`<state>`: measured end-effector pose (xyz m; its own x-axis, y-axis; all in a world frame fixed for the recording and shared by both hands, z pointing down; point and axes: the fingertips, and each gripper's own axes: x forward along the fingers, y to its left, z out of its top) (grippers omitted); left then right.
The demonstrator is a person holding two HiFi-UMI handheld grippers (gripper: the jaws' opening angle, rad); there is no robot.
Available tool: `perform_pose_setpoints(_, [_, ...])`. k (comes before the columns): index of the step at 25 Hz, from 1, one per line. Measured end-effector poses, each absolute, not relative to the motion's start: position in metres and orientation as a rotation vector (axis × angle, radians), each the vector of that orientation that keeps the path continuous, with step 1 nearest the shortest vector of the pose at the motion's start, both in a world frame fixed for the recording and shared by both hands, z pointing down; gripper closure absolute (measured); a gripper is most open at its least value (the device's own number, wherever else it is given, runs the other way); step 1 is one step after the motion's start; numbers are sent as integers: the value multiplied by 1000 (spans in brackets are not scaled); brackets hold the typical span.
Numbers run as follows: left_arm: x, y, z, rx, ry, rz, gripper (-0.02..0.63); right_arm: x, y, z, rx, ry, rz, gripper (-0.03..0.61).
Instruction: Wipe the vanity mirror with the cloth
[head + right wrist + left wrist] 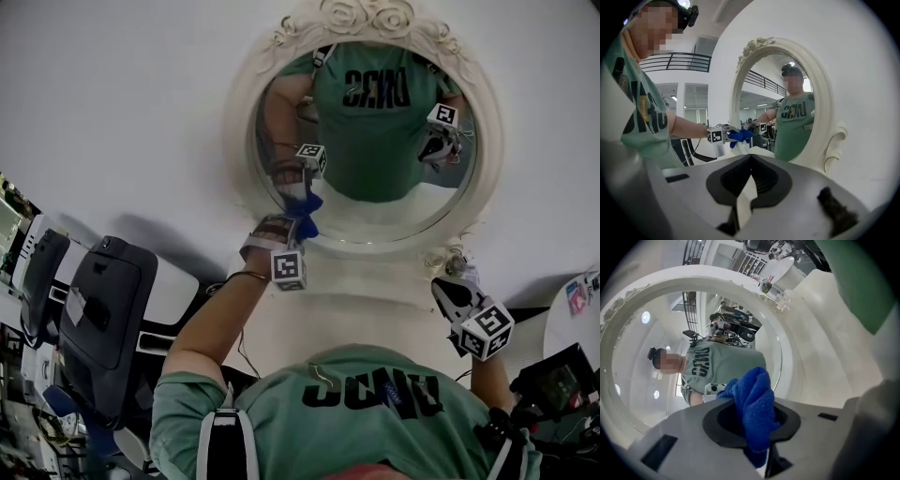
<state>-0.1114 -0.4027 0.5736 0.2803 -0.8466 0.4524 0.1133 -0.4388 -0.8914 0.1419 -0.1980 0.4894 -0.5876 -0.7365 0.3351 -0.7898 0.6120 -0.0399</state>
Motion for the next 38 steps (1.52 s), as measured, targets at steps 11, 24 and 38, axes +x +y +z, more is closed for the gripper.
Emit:
perform_pose_setpoints(11, [-50,-388,652,-1861,554,-1381,525,167,-190,506,1297,-2517,291,566])
perform_pose_setpoints(24, [110,-357,668,-2173,481,-1207,529,204,-177,522,1402,-2492,341,566])
perform_pose_setpoints(38, [211,-335,560,-2206,366,-978,525,208,-179,512,1431,-2505,328,566])
